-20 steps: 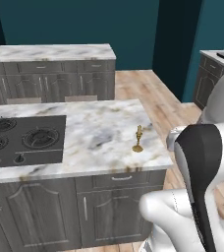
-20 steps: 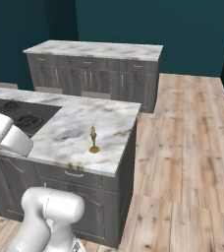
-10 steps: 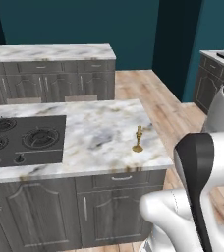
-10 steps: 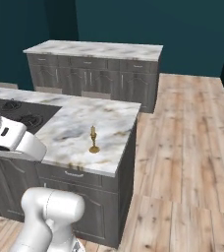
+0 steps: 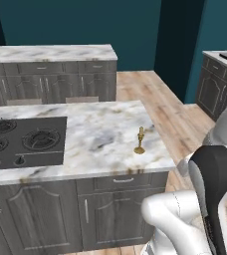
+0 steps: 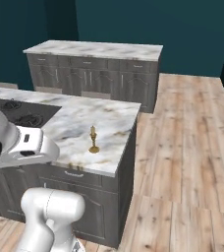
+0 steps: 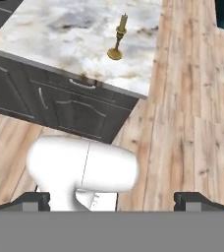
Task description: Pick the jar and candle from the dining table and place them in the open cabinet. Close the cabinet after placing the objects.
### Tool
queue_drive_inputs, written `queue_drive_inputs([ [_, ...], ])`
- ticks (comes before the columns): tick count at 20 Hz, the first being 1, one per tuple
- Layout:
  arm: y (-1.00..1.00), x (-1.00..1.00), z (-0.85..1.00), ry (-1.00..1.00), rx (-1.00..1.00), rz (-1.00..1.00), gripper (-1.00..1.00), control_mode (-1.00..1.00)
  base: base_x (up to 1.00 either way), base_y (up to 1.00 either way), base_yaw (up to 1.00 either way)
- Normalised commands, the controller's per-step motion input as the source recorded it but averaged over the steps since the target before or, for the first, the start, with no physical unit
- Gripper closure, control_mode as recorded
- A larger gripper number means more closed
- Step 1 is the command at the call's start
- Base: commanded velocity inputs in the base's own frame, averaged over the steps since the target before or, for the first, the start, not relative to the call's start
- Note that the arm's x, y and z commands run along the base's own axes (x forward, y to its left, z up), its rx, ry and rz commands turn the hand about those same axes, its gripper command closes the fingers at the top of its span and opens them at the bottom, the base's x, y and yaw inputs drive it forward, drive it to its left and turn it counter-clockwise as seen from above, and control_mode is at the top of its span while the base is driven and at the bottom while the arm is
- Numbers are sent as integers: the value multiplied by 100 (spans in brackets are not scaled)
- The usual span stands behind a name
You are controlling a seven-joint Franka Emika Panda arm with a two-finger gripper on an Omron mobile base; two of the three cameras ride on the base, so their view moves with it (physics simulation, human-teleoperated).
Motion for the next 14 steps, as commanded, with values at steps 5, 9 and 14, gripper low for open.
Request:
queue_drive_inputs([
  [5,-6,18,0,0,4,23,-100,-100,0,0,0],
  [9,-10,29,0,4,15,15,-100,-100,0,0,0],
  [14,-8,39,0,4,15,11,-100,-100,0,0,0],
])
